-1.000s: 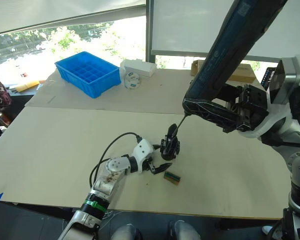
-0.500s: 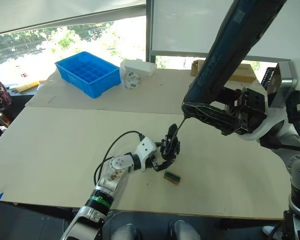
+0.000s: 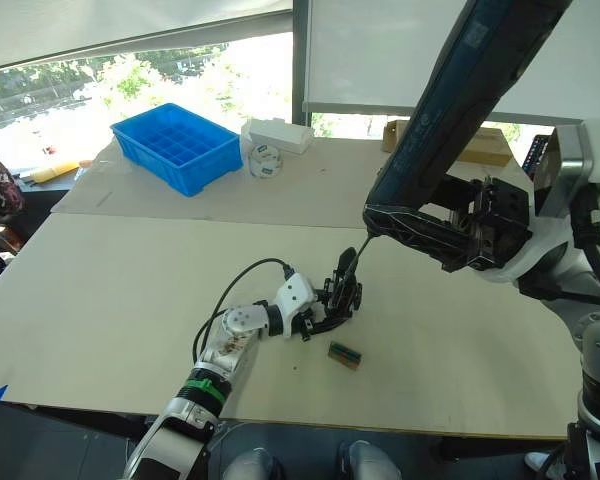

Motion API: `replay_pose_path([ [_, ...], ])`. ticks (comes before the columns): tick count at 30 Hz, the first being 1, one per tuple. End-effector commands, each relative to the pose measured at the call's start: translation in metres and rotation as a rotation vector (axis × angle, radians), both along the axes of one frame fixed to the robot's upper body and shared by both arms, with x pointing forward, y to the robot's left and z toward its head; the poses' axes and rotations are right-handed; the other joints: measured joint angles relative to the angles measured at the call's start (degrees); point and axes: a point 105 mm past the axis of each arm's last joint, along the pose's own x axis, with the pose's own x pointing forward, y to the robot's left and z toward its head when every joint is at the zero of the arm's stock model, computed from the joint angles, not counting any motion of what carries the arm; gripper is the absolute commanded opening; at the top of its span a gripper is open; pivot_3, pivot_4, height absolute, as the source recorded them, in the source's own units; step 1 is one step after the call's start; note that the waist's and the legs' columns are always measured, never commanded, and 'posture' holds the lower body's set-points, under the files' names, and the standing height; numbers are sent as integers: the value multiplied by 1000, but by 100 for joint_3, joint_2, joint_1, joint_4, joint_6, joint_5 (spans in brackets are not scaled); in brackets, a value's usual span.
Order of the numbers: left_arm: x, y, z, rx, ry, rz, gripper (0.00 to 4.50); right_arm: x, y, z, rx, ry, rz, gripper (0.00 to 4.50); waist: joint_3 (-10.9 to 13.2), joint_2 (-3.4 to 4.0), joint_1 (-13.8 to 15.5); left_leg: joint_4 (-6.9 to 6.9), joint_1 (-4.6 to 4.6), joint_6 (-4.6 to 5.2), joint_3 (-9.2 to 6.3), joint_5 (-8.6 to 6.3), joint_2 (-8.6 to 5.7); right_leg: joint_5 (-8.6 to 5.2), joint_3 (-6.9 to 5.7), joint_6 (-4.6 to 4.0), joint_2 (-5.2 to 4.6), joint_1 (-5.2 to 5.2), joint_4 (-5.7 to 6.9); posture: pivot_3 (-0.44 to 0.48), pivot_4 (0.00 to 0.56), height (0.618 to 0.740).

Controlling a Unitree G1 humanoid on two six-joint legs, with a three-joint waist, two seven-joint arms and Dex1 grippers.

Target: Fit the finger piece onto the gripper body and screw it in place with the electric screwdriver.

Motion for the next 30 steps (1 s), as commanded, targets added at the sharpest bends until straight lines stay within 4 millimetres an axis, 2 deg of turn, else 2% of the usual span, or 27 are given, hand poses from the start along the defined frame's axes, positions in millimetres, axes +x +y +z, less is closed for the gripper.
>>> replay_pose_path([
  [1, 1, 1, 4, -16, -14, -50, 2278, -9, -3, 13, 22, -67, 0, 1919, 0, 0, -4, 0, 0, 0, 0, 0, 0, 0, 0, 0, 0, 0, 0, 0, 150, 740],
  [6, 11, 4, 0, 38, -5, -81, 2278, -11, -2, 14, 22, -57, 14, 1919, 0, 0, -6, 2, -1, 1, 0, 0, 0, 1, -1, -1, 2, 0, 0, 0, 150, 740],
  [16, 10, -1, -2, 96, 29, -202, 2278, -13, 0, 12, 22, -43, 24, 1919, 1, -1, -10, 3, -6, 9, 1, -5, 0, 3, -3, 2, 2, -1, -5, 0, 150, 740],
  [25, 10, 2, -7, 73, 32, -175, 2278, -13, 1, 12, 23, -41, 22, 1919, 1, -1, -16, 5, -7, 15, 1, -9, -1, 7, -3, 8, -2, 0, -8, 0, 150, 740],
  [26, 11, 3, -6, 58, 42, -167, 3338, -13, 1, 11, 23, -40, 22, 1919, 1, -1, -17, 4, -7, 15, 0, -9, -1, 7, -2, 8, -2, -1, -8, 0, 150, 740],
  [29, 15, 8, 0, 22, 53, -135, 4470, -13, 2, 11, 26, -34, 31, 1919, 1, -1, -19, 5, -7, 15, 0, -9, -1, 8, -3, 8, -2, -1, -8, 0, 150, 740],
  [30, 17, 10, 2, 11, 48, -117, 4470, -13, 2, 11, 26, -32, 34, 1919, 1, -1, -21, 5, -7, 15, 0, -9, -1, 8, -3, 8, -2, -1, -8, 0, 150, 740],
])
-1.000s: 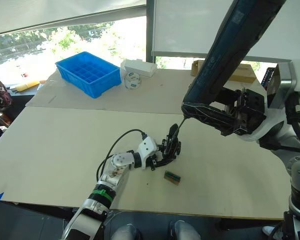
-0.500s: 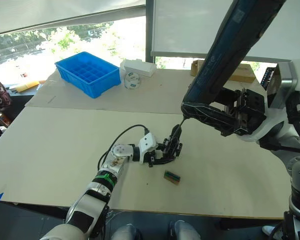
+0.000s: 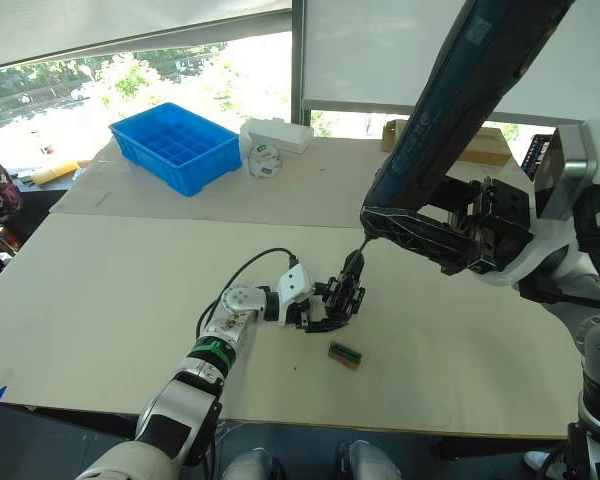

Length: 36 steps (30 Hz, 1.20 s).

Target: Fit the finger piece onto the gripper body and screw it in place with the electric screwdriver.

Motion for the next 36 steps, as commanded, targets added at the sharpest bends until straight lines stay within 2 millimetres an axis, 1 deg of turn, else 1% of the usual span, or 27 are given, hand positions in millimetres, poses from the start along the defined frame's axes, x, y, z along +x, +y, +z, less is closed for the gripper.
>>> replay_pose_path([
  [1, 4, 10, 3, -36, 19, 57, 4470, -8, -1, 9, 20, -36, 16, 1919, 0, 0, -4, 0, 0, 0, 0, 0, 0, 0, 0, 0, 0, 0, 0, 0, 150, 740],
  [5, -9, 19, 6, -33, -22, 27, 4470, -9, 0, 9, 16, -30, 27, 1919, 0, 0, -67, -5, 2, -1, 1, 1, 1, 1, 3, -1, 0, -3, 2, 0, 150, 740],
  [8, -17, 22, 7, -36, -36, 42, 4470, -10, 0, 8, 5, -26, 36, 1919, 0, 0, -75, -6, 1, -2, 0, 1, 2, 1, 3, -3, 0, -5, 4, 0, 150, 740],
  [10, -19, 21, 12, -71, -64, 92, 4470, -9, -1, 8, 0, -27, 37, 1919, 0, 0, -67, -4, 1, -2, 1, 1, 2, 2, 2, -2, 0, -5, 5, 0, 150, 740],
  [12, -25, 17, 11, -89, -44, 107, 4470, -8, -2, 9, 0, -30, 32, 1919, 0, 0, -41, -2, -1, -1, 0, 1, 1, 3, 5, 0, -7, -3, 2, 0, 150, 740],
  [15, -35, 8, 3, -69, -23, 109, 4470, -7, -2, 9, 4, -31, 31, 1919, 0, 0, -8, -1, -2, 0, 0, 0, 0, 4, 5, 2, -7, -2, 0, 0, 150, 740],
  [19, -31, -1, 2, -88, -22, 223, 4470, -4, -4, 11, -7, -43, 20, 1919, 0, 0, 15, -1, -2, 1, -1, -1, -1, 4, 6, 3, -8, -1, 0, 0, 150, 740],
  [24, -27, -7, 0, -76, -14, 271, 4470, -4, -4, 11, -11, -45, 24, 1919, 0, 0, 15, -1, -2, 1, -1, -1, -1, 5, 4, 4, -8, 0, 1, 0, 150, 740],
  [29, -21, -14, 1, -74, -7, 285, 4470, -4, -4, 10, -8, -45, 23, 1919, 0, 0, 23, 1, -2, 2, -1, -1, -1, 5, 1, 4, -9, 1, 1, 0, 150, 740],
  [32, -20, -18, -3, -50, 11, 283, 4470, -4, -4, 10, -8, -45, 22, 1919, 0, 0, 21, 0, -2, 4, 0, -2, -1, 6, 0, 5, -8, 1, -1, 0, 150, 740],
  [36, -21, -19, -7, -37, 25, 271, 4470, -4, -4, 10, -10, -48, 19, 1919, 0, 0, 24, 1, -2, 4, 0, -2, -1, 6, -4, 5, -8, 2, 0, 0, 150, 740],
])
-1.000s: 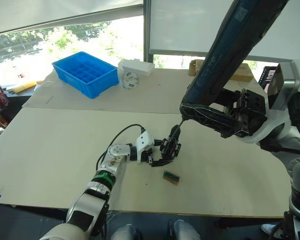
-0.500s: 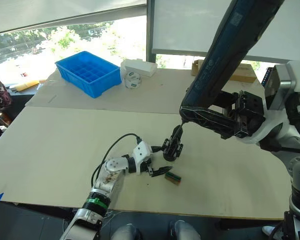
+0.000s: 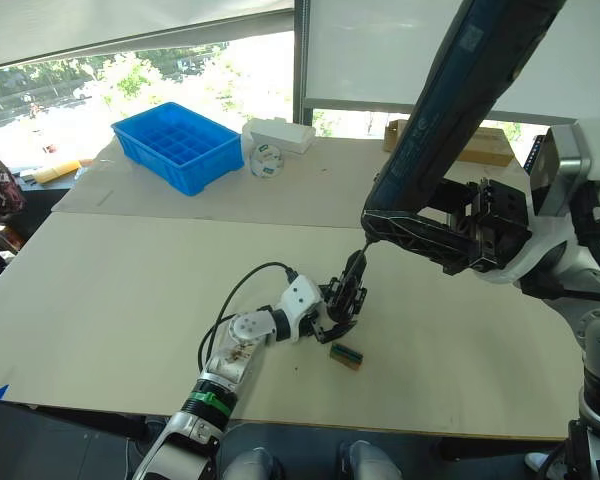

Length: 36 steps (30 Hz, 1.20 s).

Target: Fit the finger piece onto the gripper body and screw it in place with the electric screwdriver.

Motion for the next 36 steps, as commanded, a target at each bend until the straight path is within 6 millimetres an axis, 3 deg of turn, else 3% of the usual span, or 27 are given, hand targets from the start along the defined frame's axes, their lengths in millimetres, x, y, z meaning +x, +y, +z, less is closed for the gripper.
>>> replay_pose_path([
  [1, -2, -3, -6, 13, 22, -11, 4470, -8, -2, 12, 15, -74, -1, 1919, 0, 0, -1, 0, 0, 0, 0, 0, 0, 0, 0, 0, 0, 0, 0, 0, 150, 740],
  [4, -3, -2, -7, 13, 26, -10, 4470, -8, -3, 12, 14, -75, -3, 1919, 0, 0, -1, 0, 0, 0, 0, 0, 0, 0, 0, 0, -1, 0, 0, 0, 150, 740],
  [5, -4, -1, -9, 16, 29, -13, 4239, -9, -3, 12, 14, -75, -4, 1919, 0, 0, -1, 0, 0, 0, -1, 0, 0, 0, 1, 0, -2, 0, 0, 0, 150, 740],
  [7, -5, -1, -10, 22, 31, -15, 3619, -9, -3, 12, 14, -75, -5, 1919, 0, 0, -3, 0, 0, 0, 0, 0, 0, 0, 0, 0, -2, 0, 0, 0, 150, 740],
  [10, -5, -1, -12, 26, 36, -17, 2280, -8, -3, 12, 10, -75, -5, 1919, 0, 0, -5, -1, 1, 0, 0, 0, 0, 0, 1, 0, -2, 0, 0, 0, 150, 740],
  [36, -8, -1, -17, 31, 46, -68, 2297, 32, 24, -10, -106, -39, -30, 1919, -1, 1, -16, -1, 4, -1, 1, 0, 0, 0, -3, 0, -2, 2, 1, 0, 150, 740],
])
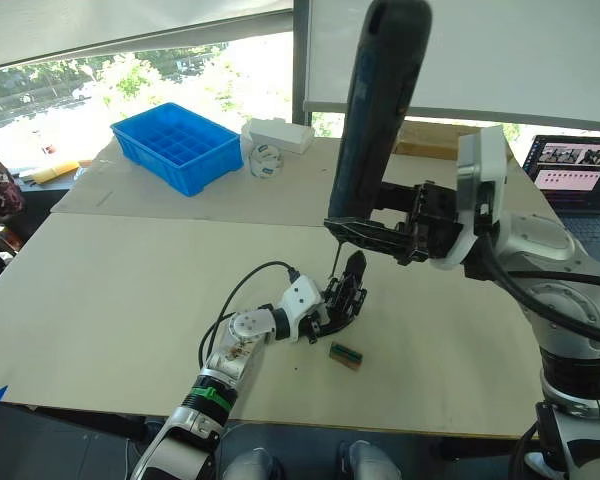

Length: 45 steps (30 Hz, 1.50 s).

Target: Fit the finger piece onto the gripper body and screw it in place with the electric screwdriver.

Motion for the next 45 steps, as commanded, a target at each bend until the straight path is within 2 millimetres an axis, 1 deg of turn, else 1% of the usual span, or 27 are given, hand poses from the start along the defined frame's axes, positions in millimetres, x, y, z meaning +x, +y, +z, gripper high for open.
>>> replay_pose_path([
  [1, -5, -1, -14, 18, 55, -12, 2297, -4, -2, 12, 25, -49, 4, 1919, 0, 0, 0, 0, 0, 0, 0, 0, 0, 0, 0, 0, 0, 0, 0, 0, 150, 740],
  [11, -6, -1, -15, 22, 68, -17, 2297, -4, -2, 0, 10, -16, 11, 1919, 0, 0, -2, -1, 0, 0, 1, 0, 0, 0, 0, 0, 1, -1, 0, 0, 150, 740],
  [20, -7, 0, -15, 26, 74, -24, 2297, -1, -4, -16, 5, 1, 0, 1919, 0, 0, -3, -1, 0, 0, 0, 0, 0, 0, 0, 0, 2, 0, 0, 0, 150, 740],
  [25, -8, 0, -16, 32, 75, -28, 2297, -1, -5, -20, 2, -2, -5, 1919, 0, 0, -3, -2, 1, 0, 0, 0, 0, 0, 0, 0, 2, 0, 0, 0, 150, 740],
  [31, -8, -1, -16, 35, 80, -31, 2297, -1, -3, -21, 0, -5, -1, 1919, 0, 0, -4, -2, 1, 0, 0, 0, 0, 0, 0, 0, 3, 0, 0, 0, 150, 740],
  [39, -9, -1, -17, 37, 88, -37, 2297, -3, 0, -17, 12, -18, 13, 1919, 0, 0, -4, -2, 0, 0, 1, 0, 0, 0, 0, 0, 4, 0, 0, 0, 150, 740],
  [45, -10, -2, -17, 39, 92, -40, 2297, -1, 0, -18, 6, -19, 5, 1919, 0, 0, -5, -3, 0, -1, 1, 0, 0, -1, -1, 0, 5, -1, -1, 0, 150, 740],
])
